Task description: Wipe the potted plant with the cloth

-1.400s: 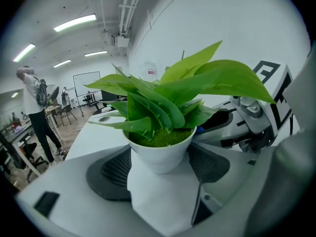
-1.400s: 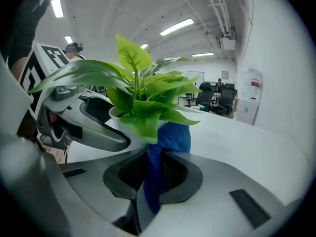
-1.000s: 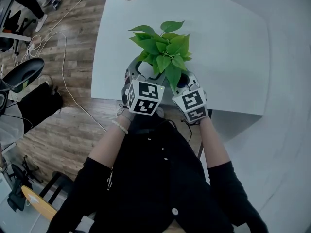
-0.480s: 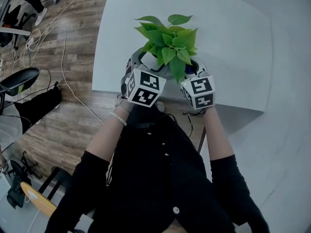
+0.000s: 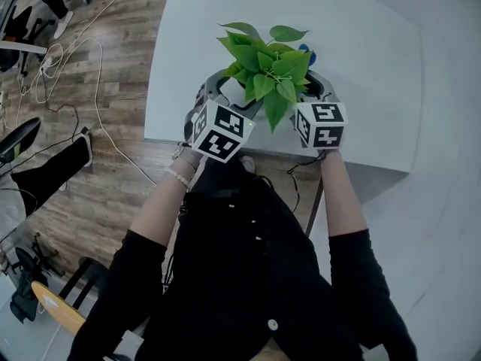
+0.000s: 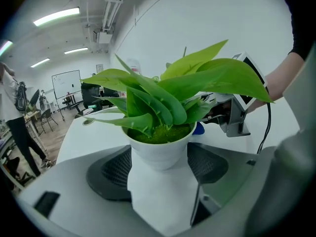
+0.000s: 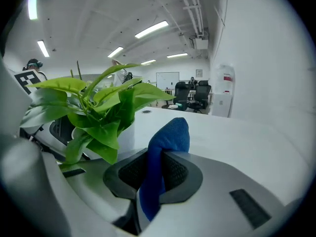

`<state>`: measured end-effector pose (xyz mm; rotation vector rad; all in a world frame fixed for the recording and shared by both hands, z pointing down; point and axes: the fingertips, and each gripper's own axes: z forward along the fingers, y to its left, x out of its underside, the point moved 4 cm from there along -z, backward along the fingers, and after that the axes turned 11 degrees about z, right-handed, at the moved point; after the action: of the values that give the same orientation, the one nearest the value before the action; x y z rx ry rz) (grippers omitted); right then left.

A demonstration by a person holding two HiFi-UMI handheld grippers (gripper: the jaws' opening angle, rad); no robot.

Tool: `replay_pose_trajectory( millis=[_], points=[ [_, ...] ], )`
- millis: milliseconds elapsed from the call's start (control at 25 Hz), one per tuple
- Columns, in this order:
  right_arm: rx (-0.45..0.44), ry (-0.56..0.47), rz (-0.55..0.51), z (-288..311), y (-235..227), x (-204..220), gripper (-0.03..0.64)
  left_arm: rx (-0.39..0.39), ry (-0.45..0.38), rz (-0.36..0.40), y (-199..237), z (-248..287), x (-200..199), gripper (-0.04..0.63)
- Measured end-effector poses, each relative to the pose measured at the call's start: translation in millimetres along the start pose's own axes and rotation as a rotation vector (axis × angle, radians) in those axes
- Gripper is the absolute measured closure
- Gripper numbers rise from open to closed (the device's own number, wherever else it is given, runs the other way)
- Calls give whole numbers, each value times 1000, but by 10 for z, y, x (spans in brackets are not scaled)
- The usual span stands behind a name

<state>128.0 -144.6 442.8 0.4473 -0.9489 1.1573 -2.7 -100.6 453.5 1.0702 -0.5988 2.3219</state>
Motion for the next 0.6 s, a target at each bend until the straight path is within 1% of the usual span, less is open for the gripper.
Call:
replay_pose_trajectory(
  millis=[200, 320, 440, 560, 600],
  points=[
    [27, 9, 6, -98, -47, 115, 532, 35, -34, -28, 18, -32, 42, 239],
    [32, 1, 18, -210, -50, 172, 532, 33, -43, -43, 11, -113, 115, 239],
    [34, -14, 33, -347, -38, 186, 532, 11, -37, -52, 27, -237, 197, 239],
    [33, -26, 32, -509, 11, 161, 532, -23, -54, -27, 75, -436, 136, 246],
    [32, -33, 26, -554, 24, 155, 532, -47, -54, -23, 88, -486, 141, 283]
  ],
)
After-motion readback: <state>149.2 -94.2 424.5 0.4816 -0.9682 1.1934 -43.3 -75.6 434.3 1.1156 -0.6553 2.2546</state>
